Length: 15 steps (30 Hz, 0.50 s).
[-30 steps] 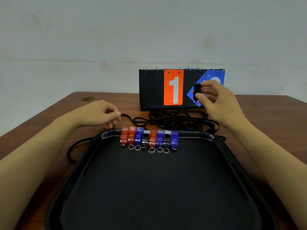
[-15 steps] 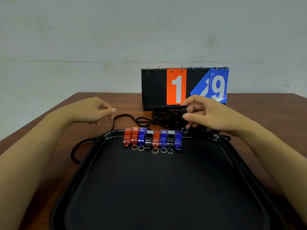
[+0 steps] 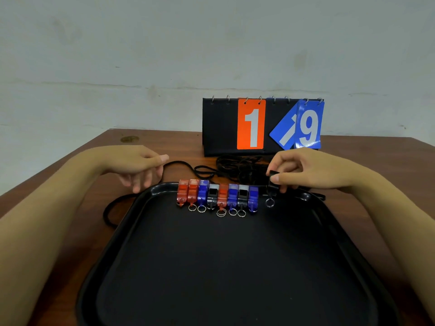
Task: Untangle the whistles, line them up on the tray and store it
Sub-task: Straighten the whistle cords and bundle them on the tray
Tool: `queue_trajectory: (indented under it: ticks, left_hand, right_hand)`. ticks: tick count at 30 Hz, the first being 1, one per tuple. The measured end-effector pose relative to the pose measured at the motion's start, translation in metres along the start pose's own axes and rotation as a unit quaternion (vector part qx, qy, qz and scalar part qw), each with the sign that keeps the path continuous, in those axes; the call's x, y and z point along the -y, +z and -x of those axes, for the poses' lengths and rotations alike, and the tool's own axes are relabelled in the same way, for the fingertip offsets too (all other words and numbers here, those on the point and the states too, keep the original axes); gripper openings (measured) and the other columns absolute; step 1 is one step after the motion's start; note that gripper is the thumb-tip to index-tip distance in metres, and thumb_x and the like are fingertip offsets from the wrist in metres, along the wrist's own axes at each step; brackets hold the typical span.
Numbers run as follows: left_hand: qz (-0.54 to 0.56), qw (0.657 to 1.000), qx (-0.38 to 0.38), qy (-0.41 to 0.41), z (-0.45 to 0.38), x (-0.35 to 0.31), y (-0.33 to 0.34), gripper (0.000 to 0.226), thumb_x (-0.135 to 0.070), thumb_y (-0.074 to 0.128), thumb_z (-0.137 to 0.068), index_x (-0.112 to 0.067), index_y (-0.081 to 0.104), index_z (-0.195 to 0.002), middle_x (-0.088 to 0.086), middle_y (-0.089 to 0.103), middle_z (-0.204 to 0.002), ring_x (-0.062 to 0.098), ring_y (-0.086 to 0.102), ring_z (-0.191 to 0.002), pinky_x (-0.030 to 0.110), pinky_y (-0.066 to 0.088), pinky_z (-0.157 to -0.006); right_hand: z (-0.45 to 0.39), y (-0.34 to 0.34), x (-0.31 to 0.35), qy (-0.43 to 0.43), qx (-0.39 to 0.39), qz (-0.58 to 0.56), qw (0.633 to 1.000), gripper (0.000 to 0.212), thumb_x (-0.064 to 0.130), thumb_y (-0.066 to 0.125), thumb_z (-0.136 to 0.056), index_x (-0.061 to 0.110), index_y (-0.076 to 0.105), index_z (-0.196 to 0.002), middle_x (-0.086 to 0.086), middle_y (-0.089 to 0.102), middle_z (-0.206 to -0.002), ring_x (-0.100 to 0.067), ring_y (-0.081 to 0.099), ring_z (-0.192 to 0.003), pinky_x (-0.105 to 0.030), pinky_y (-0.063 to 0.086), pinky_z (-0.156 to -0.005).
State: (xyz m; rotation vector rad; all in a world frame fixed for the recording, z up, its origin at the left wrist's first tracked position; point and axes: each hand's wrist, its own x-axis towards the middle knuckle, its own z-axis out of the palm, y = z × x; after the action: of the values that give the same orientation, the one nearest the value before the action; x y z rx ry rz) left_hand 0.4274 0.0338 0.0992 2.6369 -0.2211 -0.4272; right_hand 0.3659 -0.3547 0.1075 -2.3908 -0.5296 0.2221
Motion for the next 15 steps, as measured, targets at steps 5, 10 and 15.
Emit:
queue_trajectory:
  ticks: [5, 10, 15]
  left_hand:
    - [0.061, 0.997, 0.033, 0.026, -0.002, 0.004, 0.001, 0.05, -0.052, 0.036, -0.106, -0.016, 0.07, -0.108, 0.01, 0.07, -0.093, 0.021, 0.065, -0.068, 0.032, 0.058, -0.06]
    - [0.07, 0.995, 0.035, 0.057, -0.003, 0.006, 0.001, 0.048, -0.048, 0.042, -0.106, -0.018, 0.079, -0.102, 0.006, 0.073, -0.096, 0.018, 0.066, -0.068, 0.032, 0.059, -0.061]
    - [0.021, 0.997, -0.021, 0.066, -0.004, 0.003, 0.003, 0.046, -0.047, 0.041, -0.107, -0.025, 0.08, -0.102, 0.007, 0.077, -0.097, 0.015, 0.073, -0.073, 0.027, 0.06, -0.065]
  right_hand:
    - [0.001, 0.004, 0.003, -0.004, 0.02, 0.007, 1.0, 0.009, 0.029, 0.072, -0.093, 0.027, 0.071, -0.102, 0.018, 0.075, -0.084, -0.005, 0.07, -0.076, -0.023, 0.053, -0.077]
    - [-0.006, 0.007, 0.002, -0.009, 0.03, 0.034, 0.999, 0.01, 0.027, 0.07, -0.095, 0.025, 0.069, -0.104, 0.028, 0.068, -0.068, 0.003, 0.059, -0.054, -0.011, 0.044, -0.056]
    - [-0.009, 0.01, -0.002, -0.004, 0.001, 0.065, 0.998, 0.011, 0.035, 0.071, -0.093, 0.032, 0.069, -0.104, 0.024, 0.071, -0.082, 0.001, 0.063, -0.06, -0.012, 0.046, -0.057]
